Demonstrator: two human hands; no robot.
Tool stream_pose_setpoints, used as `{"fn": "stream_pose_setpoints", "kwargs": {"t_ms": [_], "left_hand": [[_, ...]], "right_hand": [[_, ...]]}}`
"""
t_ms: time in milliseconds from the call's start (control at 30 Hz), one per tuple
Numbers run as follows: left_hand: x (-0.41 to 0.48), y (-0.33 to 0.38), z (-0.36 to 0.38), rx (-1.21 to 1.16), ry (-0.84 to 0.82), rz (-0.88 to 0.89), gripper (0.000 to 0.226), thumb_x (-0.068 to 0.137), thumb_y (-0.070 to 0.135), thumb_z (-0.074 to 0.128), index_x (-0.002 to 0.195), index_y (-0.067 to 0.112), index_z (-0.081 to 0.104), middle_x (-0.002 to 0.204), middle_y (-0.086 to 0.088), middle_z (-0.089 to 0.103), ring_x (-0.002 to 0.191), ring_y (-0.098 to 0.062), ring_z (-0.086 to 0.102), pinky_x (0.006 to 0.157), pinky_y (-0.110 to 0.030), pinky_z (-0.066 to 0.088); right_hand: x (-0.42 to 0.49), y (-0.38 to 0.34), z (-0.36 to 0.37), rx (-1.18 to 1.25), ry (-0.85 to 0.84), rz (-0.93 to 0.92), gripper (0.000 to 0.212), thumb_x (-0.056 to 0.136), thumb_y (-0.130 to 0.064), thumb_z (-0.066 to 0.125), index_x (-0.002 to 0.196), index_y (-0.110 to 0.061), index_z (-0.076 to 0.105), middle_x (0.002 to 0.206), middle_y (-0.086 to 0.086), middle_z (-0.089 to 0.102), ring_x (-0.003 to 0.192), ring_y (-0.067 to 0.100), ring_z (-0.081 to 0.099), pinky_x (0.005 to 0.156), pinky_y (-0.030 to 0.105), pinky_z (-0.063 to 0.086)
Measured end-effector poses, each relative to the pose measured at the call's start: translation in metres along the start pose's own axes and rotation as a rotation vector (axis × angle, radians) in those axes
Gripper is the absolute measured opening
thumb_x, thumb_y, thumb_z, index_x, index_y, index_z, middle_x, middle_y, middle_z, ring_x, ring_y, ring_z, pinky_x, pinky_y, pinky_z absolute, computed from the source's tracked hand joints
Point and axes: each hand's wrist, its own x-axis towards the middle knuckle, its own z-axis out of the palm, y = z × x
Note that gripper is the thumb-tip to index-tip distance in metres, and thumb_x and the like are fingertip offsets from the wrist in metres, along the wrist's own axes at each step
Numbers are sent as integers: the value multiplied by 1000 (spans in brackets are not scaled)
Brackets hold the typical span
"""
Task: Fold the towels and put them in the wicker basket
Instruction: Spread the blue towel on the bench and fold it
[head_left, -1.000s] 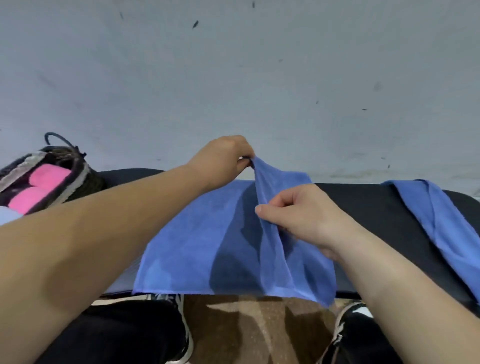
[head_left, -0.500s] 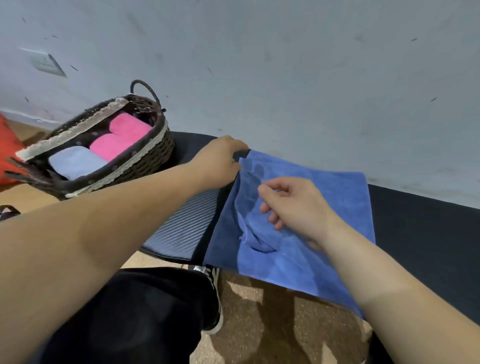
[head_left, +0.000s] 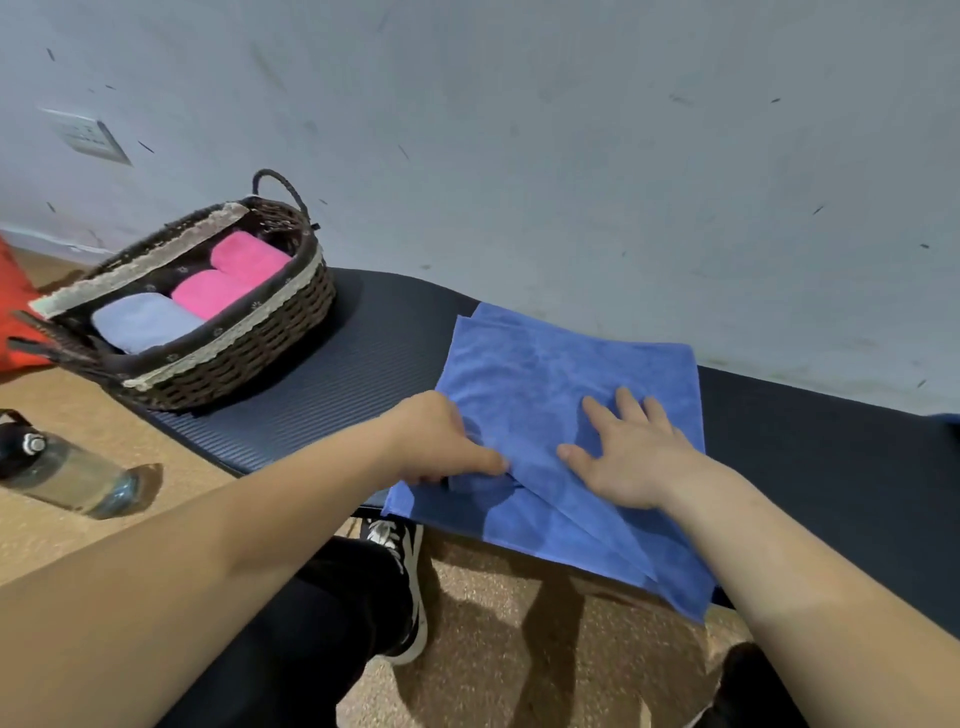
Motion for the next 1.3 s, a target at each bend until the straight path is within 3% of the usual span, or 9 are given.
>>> {"fn": "stream_pose_setpoints", "kwargs": {"t_ms": [133, 300, 367, 467, 633, 833, 967, 1100, 1300], "left_hand": [[-5, -4, 11, -288, 138, 163, 18, 79, 6, 78, 92, 14, 68, 82, -2, 64, 69, -14, 57, 59, -25, 48], [-13, -18, 3, -674, 268, 165, 19, 87, -1, 66, 100, 13, 67, 95, -12, 68, 80, -22, 69, 71, -36, 64], [-21, -26, 0, -763, 228, 156, 18, 89, -3, 63, 103, 9, 66, 93, -16, 64, 67, -21, 67, 62, -32, 61], [-29, -45, -5, -686, 137, 72, 18, 90, 2, 69, 106, 7, 66, 80, -11, 60, 50, -15, 54, 55, -30, 54], [-28, -64, -4, -470, 92, -13, 22, 87, 28, 82, 93, 13, 67, 67, -5, 59, 50, -18, 45, 46, -26, 40], [-25, -58, -11, -296, 50, 65, 36, 76, 42, 87, 71, 21, 58, 54, 8, 47, 50, -12, 41, 46, -22, 33], [-17, -62, -25, -237, 48, 122, 35, 77, 41, 86, 79, 14, 64, 62, 3, 63, 55, -14, 56, 49, -26, 44], [-8, -63, -27, -209, 22, 158, 19, 87, 25, 79, 92, 15, 65, 66, -4, 76, 60, -18, 73, 51, -27, 50], [1, -78, -18, -53, 34, 201, 16, 87, 27, 76, 85, 12, 70, 59, 1, 74, 51, -4, 67, 55, -21, 50]], "right_hand": [[1, 9, 8, 27, -14, -21, 82, 98, -75, 26, 163, -40, -10, 170, 0, -26, 156, 32, -24, 128, 50, -2], [-2, 10, 16, 40, 6, -29, 87, 93, -82, 21, 161, -42, -13, 168, -3, -31, 154, 30, -29, 127, 49, -8], [-1, 12, 19, 56, 19, -35, 88, 91, -84, 20, 161, -43, -12, 168, -4, -31, 154, 29, -29, 127, 49, -9], [-2, 13, 21, 59, 33, -42, 88, 91, -84, 22, 161, -44, -11, 168, -4, -30, 154, 29, -29, 127, 49, -8], [-3, 7, 21, 1, 63, -41, 90, 92, -82, 26, 163, -39, -8, 169, 0, -27, 155, 29, -27, 128, 49, -5], [0, -12, 13, 214, 370, -182, 73, 98, -65, 45, 159, -26, 35, 172, 9, 12, 160, 26, 3, 128, 44, 11], [37, -41, -19, 263, 487, -269, 54, 101, -48, 55, 142, -13, 57, 147, 7, 54, 141, 24, 44, 111, 32, 35], [92, -78, -48, 152, 437, -254, 48, 102, -43, 55, 140, -14, 58, 142, 8, 58, 130, 28, 55, 104, 40, 46], [138, -95, -46, 55, 470, -226, 26, 100, -39, 57, 111, -19, 69, 113, 5, 60, 108, 26, 58, 78, 34, 45]]}}
